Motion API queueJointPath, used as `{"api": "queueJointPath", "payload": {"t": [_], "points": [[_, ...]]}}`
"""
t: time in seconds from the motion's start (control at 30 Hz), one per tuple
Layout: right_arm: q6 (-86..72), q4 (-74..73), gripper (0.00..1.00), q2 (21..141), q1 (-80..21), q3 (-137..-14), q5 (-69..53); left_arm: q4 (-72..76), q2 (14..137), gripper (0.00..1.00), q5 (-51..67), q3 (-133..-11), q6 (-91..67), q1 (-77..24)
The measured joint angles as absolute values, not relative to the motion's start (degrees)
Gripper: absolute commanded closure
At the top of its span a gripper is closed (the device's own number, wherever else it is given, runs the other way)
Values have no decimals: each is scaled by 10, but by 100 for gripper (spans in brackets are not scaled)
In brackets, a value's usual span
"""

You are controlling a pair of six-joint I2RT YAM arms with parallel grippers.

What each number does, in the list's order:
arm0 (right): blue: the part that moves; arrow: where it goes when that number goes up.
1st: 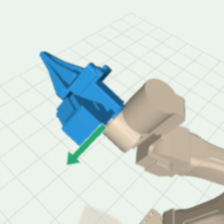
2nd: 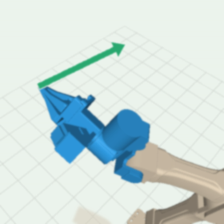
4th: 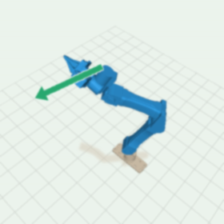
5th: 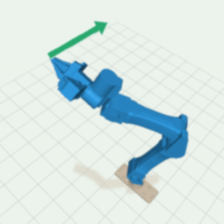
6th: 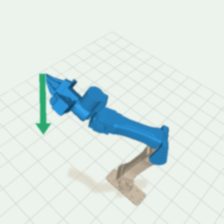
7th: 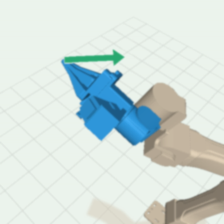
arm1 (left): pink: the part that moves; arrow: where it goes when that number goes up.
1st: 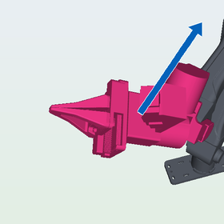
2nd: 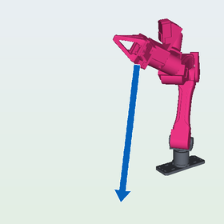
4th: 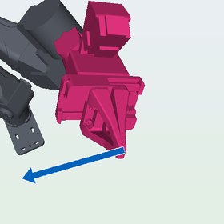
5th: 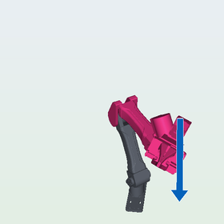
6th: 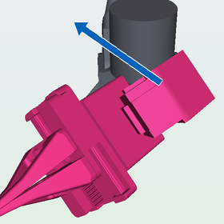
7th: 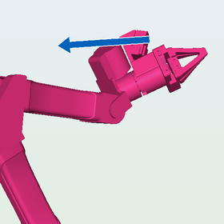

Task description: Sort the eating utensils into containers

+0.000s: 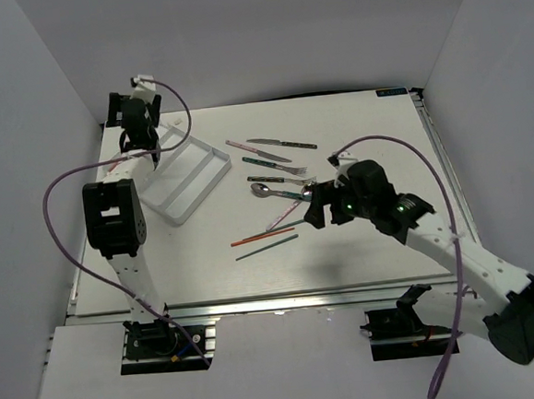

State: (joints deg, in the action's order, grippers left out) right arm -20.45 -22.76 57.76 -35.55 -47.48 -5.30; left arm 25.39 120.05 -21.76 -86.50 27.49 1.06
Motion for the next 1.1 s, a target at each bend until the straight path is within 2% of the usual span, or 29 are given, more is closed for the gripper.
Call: {"api": "queueJointPath", "payload": {"t": [0.1,0.2,0.3,0.33,0.5,0.67,0.83,0.97,1.1], "points": [[-171,-222,11,664,-364,-513,-43,202,1139,2,-241,-903,215,-4],[-115,-228,18,784,-392,-582,-39,86,1103,2,-270,-991,102,-17],[-56,-232,32,889,-436,-658,-14,-42,1051,2,-277,-1026,-35,-20],[-39,-231,40,919,-448,-681,-12,-82,1019,2,-276,-1009,-80,-20],[56,-252,38,993,-500,-738,-38,-195,807,2,-233,-776,-203,-15],[131,-294,38,1018,-546,-751,-43,-237,649,2,-221,-595,-216,-17],[173,-315,41,1047,-552,-749,-40,-243,589,2,-216,-499,-216,-17],[201,-316,42,1053,-547,-738,-29,-246,584,2,-210,-468,-213,-17],[222,-321,53,1070,-544,-735,-27,-243,584,2,-201,-465,-210,-17]]}}
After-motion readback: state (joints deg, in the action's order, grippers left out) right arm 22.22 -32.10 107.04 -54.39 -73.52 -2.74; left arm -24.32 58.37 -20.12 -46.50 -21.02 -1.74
